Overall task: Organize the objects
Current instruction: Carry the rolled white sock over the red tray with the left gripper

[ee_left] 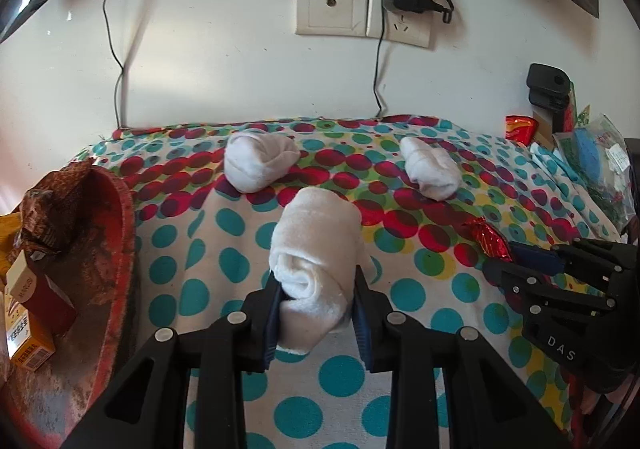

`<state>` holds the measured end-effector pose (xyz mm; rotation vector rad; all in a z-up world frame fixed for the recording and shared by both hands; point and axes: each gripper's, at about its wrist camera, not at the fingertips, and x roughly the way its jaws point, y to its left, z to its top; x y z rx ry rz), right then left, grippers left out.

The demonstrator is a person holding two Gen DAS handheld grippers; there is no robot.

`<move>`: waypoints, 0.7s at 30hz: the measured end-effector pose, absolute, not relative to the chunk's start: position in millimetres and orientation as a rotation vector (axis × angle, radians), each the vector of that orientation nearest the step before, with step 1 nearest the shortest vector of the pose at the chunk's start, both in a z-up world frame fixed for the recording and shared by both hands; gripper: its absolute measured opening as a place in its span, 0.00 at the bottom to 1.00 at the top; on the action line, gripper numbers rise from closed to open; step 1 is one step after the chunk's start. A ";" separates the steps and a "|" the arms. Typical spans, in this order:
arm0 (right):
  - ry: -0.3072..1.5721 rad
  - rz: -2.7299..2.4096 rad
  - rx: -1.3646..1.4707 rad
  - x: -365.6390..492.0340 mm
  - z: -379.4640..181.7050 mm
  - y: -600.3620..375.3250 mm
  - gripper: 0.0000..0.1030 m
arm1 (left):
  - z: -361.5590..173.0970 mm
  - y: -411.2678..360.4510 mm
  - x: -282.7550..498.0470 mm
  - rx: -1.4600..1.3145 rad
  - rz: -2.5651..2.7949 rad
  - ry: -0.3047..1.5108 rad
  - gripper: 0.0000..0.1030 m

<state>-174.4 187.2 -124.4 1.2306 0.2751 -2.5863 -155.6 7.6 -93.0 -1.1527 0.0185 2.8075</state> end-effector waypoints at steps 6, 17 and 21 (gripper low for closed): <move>0.339 -2.605 1.223 -173.4 -123.1 182.2 0.23 | -92.3 6.9 -156.9 -1.159 2.826 0.035 0.30; 0.345 -2.606 1.223 -173.3 -121.8 181.3 0.25 | -78.3 10.5 -129.5 -1.122 2.803 0.118 0.30; 0.368 -2.613 1.221 -173.2 -122.1 180.8 0.25 | -67.2 -0.6 -115.9 -1.108 2.795 0.054 0.30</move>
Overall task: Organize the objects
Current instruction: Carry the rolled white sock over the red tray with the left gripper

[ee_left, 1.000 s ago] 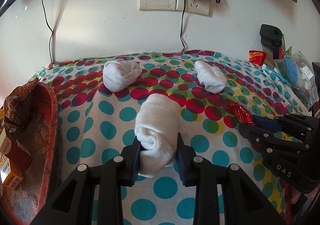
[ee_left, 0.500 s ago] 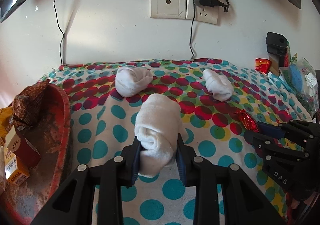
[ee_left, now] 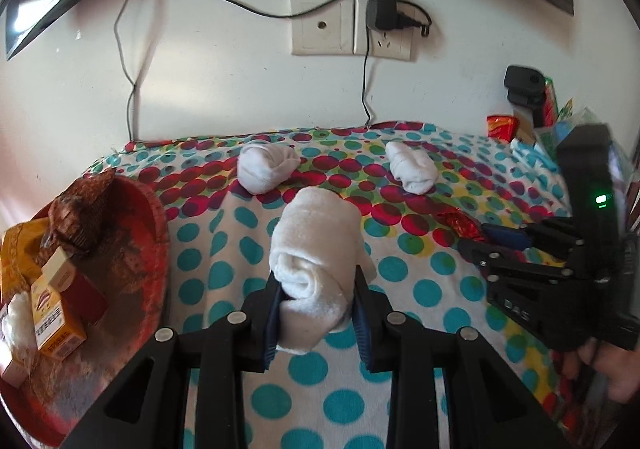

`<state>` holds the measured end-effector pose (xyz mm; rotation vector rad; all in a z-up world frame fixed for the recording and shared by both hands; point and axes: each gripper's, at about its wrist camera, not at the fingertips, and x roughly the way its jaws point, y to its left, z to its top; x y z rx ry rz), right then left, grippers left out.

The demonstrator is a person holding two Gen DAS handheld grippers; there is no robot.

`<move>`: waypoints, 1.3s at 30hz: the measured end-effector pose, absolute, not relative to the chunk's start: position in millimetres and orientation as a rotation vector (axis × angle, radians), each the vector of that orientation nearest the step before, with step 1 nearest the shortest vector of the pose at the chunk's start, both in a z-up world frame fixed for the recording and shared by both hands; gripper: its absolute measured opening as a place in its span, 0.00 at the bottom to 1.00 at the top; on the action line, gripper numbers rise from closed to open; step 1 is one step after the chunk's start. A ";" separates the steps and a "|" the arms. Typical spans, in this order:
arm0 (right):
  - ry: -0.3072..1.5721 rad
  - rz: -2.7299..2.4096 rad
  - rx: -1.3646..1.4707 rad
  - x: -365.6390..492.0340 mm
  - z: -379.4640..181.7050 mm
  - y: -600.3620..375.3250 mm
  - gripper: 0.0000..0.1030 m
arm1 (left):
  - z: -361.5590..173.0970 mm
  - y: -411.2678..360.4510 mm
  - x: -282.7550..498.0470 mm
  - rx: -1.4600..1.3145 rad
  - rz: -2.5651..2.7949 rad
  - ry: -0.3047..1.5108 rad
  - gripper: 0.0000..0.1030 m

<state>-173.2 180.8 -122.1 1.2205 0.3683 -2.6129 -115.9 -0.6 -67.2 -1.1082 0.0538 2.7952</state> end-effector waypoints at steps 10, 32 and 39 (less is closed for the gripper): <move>0.373 -2.615 1.220 -172.4 -122.5 178.9 0.25 | -38.4 -41.2 -91.6 -1.092 2.850 0.023 0.30; 0.382 -2.617 1.219 -172.7 -121.9 178.0 0.25 | -3.7 -208.7 -58.0 -1.154 3.065 -0.164 0.30; 0.384 -2.617 1.219 -172.8 -121.9 178.6 0.25 | 0.3 -265.2 -55.4 -1.188 3.101 -0.316 0.30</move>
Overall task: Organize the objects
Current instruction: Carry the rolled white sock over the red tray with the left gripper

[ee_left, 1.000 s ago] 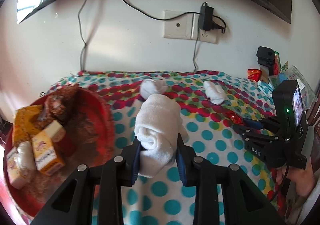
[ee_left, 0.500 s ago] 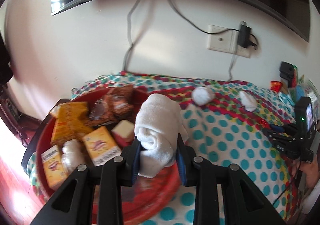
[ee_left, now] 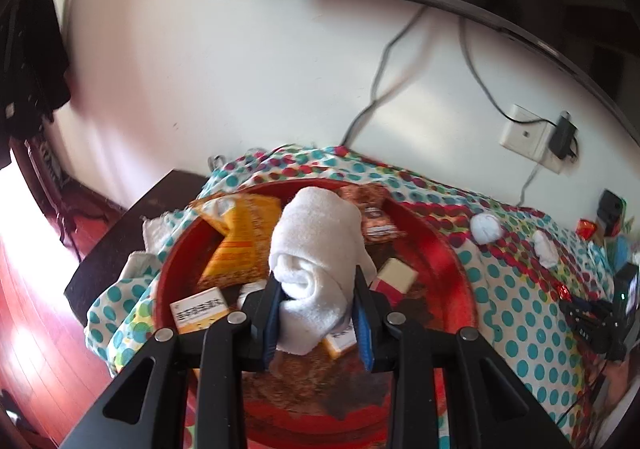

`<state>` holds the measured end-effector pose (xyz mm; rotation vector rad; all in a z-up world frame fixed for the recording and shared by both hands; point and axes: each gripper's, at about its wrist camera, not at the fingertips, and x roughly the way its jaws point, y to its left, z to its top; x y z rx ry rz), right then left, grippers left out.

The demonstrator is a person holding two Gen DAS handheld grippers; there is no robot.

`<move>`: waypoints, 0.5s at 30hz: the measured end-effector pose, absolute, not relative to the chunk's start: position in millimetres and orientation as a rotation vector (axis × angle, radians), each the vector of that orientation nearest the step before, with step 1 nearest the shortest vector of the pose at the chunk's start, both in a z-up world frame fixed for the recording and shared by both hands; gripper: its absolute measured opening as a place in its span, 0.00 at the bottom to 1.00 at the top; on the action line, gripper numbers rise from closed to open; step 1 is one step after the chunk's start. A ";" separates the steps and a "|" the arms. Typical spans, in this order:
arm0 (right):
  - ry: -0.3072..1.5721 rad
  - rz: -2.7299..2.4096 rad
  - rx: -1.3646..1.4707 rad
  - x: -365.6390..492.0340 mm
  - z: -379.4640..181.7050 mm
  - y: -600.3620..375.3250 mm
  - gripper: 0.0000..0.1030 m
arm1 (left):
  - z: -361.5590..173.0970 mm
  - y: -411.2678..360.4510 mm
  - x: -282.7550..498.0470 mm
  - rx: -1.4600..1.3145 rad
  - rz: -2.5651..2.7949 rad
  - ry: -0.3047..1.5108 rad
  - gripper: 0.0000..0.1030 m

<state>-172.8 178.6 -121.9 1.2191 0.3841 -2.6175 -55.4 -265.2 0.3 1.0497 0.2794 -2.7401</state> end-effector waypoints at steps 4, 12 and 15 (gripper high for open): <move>0.383 -2.617 1.219 -172.5 -122.0 178.0 0.25 | -10.7 -284.2 -58.4 1.092 -2.693 0.326 0.30; 0.387 -2.618 1.219 -172.2 -122.4 177.3 0.25 | -34.4 -294.2 -74.9 1.153 -2.654 0.353 0.30; 0.384 -2.618 1.219 -172.0 -122.5 177.1 0.25 | -42.0 -293.5 -84.2 1.178 -2.646 0.369 0.30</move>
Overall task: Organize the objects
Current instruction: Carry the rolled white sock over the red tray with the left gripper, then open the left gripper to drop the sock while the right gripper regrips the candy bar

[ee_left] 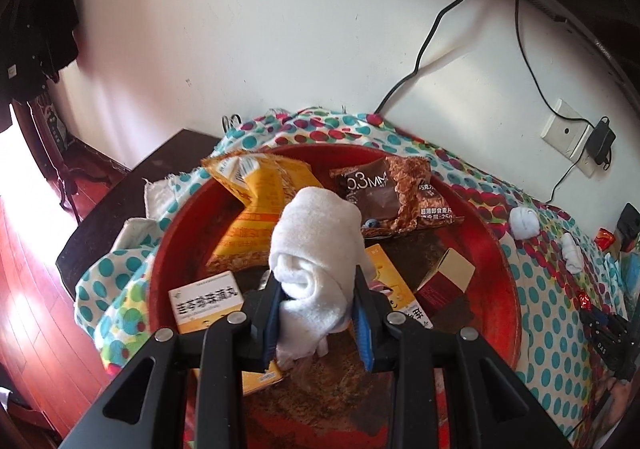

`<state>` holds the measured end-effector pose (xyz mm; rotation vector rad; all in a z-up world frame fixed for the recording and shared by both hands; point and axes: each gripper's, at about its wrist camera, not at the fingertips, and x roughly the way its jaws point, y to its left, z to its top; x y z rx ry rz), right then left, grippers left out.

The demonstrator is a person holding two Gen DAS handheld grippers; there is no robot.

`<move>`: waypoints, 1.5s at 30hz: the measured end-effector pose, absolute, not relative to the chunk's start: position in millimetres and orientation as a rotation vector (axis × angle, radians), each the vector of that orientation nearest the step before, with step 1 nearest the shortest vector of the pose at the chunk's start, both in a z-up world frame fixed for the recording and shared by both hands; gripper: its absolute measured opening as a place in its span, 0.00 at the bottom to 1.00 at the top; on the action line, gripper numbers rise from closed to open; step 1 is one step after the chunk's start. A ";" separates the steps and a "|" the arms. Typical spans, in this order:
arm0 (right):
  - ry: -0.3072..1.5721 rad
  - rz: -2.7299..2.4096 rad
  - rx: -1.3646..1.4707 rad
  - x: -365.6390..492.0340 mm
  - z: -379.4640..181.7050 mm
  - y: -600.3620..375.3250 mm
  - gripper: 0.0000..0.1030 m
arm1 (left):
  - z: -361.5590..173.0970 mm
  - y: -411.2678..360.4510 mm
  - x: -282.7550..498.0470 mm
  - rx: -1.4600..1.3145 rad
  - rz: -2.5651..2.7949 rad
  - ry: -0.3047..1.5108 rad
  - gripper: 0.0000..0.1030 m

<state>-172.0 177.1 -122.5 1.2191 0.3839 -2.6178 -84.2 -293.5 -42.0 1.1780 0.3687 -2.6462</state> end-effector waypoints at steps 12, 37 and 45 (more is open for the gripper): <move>0.386 -2.618 1.219 -172.4 -122.5 179.1 0.26 | -58.9 -290.3 -111.2 1.222 -2.615 0.315 0.31; 0.362 -2.614 1.224 -173.8 -122.3 182.6 0.27 | -44.2 -239.9 -12.4 0.951 -2.656 0.232 0.54; 0.335 -2.607 1.229 -174.6 -123.1 184.9 0.27 | -43.3 -199.0 13.4 0.828 -2.772 0.149 0.55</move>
